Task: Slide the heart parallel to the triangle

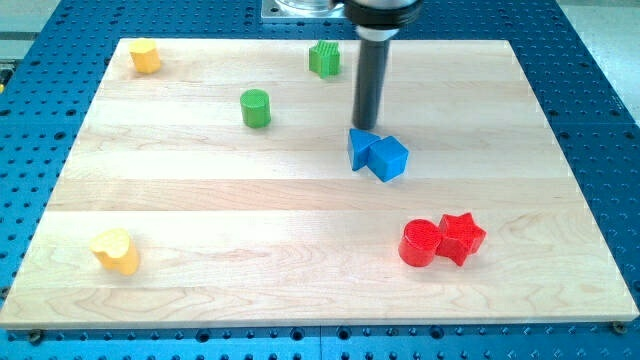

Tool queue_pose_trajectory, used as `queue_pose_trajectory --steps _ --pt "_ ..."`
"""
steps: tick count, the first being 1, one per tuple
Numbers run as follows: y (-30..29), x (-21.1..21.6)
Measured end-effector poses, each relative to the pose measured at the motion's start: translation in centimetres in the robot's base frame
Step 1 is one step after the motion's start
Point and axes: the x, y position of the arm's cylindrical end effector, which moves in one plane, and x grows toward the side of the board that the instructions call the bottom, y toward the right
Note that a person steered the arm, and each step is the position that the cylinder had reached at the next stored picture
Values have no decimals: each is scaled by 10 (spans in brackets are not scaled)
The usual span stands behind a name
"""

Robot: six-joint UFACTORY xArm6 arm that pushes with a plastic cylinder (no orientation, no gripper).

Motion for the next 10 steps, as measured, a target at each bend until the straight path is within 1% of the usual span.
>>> queue_pose_trajectory --steps 1,2,3,4,5,6,7,8,9,10 --pt "-40 24" --pt "-102 135" --pt "-179 240" --pt "-299 238" --pt "-264 204" --pt "-164 182" --pt "-125 143" --pt "-115 69" --pt "-98 42" --pt "-101 92"
